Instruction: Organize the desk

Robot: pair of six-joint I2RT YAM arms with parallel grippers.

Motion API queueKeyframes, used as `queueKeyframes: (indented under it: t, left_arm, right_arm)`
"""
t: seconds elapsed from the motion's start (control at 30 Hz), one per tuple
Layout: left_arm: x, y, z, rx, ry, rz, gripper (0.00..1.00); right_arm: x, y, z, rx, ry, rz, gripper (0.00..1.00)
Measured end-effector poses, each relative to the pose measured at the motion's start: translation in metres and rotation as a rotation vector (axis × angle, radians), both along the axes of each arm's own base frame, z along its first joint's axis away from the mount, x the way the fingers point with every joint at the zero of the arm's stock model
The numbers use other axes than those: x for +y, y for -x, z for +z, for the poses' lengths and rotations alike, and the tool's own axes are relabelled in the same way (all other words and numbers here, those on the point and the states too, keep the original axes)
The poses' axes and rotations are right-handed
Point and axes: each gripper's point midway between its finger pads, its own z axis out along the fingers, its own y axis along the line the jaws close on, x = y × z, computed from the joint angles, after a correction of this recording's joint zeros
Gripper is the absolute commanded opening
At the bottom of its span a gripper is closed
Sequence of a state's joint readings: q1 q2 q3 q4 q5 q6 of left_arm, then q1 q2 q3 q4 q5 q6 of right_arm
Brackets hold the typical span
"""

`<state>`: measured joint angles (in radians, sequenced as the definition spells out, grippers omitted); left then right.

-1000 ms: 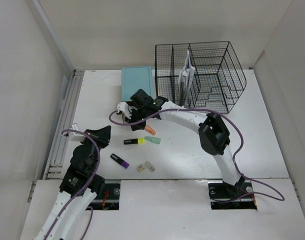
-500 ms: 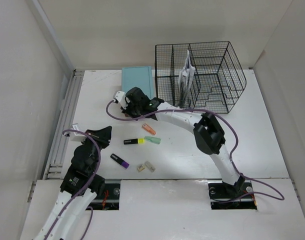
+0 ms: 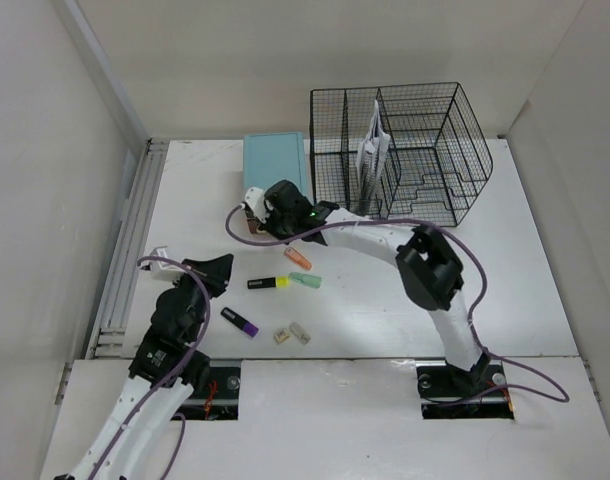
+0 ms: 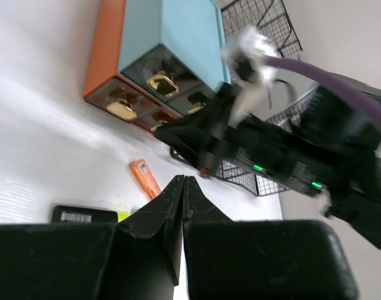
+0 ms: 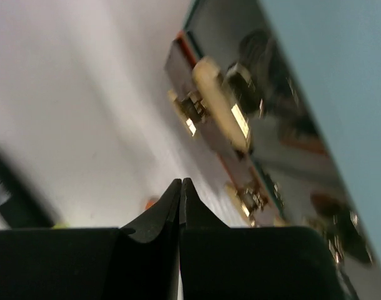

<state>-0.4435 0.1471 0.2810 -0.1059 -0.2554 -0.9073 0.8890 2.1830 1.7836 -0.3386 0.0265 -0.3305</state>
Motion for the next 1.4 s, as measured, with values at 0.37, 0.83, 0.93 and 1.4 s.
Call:
queueKeyframes:
  t: [0.37,0.83,0.93,1.4]
  left_arm:
    - [-0.071,-0.037,-0.061,0.174,0.042,-0.247,0.04]
    - [-0.129,-0.087,-0.062,0.151,0.097,-0.403,0.61]
    - [-0.134,-0.099,-0.054,0.131,0.104,-0.397,0.59]
    - [-0.147,-0.151,-0.063,0.147,0.075,-0.35,0.5]
  right_arm:
    - [-0.072,0.032,0.255,-0.423,-0.32,0.035,0.74]
    - [-0.118,0.016,0.262,-0.39,-0.383,-0.024,0.78]
    - [-0.116,0.017,0.262,-0.376,-0.395,-0.013,0.78]
    - [-0.124,0.013,0.251,-0.321,-0.418,-0.011,0.78]
